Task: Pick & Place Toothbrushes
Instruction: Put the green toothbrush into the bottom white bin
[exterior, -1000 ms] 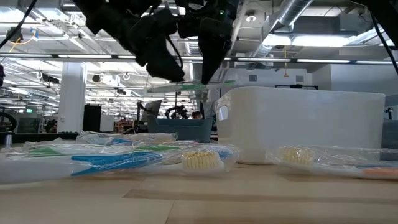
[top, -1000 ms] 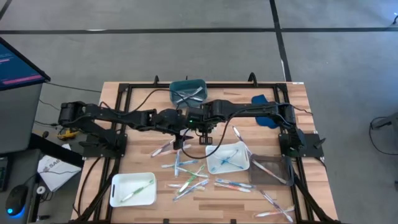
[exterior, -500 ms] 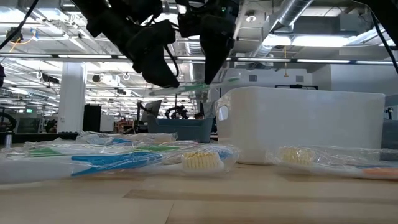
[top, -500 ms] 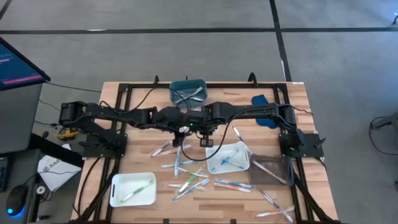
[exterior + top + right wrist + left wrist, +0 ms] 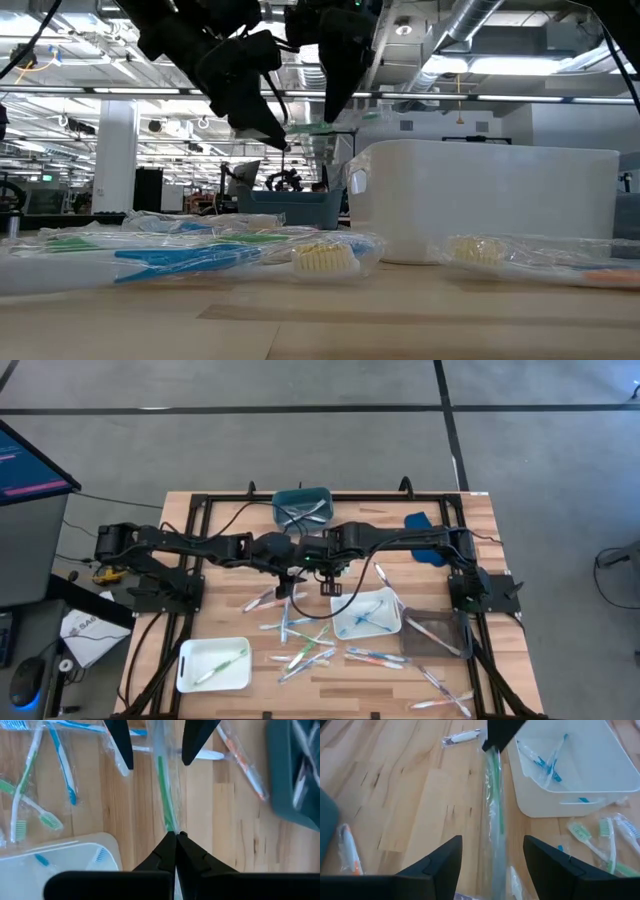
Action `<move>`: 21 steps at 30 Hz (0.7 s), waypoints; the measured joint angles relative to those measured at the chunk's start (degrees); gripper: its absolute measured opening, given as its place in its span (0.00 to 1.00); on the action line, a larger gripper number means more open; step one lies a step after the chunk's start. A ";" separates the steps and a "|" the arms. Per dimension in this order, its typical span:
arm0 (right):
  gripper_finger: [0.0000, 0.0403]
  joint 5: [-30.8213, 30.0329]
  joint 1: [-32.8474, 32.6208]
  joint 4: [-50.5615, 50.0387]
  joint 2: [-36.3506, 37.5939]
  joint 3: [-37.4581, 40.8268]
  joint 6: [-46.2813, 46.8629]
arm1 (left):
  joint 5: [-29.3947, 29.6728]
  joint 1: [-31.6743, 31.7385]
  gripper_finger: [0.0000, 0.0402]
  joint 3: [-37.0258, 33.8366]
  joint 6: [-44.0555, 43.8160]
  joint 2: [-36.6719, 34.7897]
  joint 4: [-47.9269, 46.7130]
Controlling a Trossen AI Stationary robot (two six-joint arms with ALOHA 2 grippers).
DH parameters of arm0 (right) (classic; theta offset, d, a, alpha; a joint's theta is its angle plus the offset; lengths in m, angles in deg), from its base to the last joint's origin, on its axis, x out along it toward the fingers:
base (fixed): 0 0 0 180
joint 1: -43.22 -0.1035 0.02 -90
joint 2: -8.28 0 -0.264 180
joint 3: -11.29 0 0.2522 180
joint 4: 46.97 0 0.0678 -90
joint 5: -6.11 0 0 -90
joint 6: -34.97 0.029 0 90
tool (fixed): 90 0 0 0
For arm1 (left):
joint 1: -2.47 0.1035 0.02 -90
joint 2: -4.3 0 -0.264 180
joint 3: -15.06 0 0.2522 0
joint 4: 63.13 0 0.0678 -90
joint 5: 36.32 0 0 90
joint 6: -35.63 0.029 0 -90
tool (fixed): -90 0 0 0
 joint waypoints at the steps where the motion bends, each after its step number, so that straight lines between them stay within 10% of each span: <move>1: 0.00 -0.17 0.00 -0.59 0.00 -0.52 0.00 | -0.02 0.00 0.51 -0.31 0.02 -0.43 -0.33; 21: 0.00 -0.42 0.57 -2.86 -0.02 -2.14 -0.48 | 0.16 0.02 0.48 -1.12 -1.27 -1.99 -1.50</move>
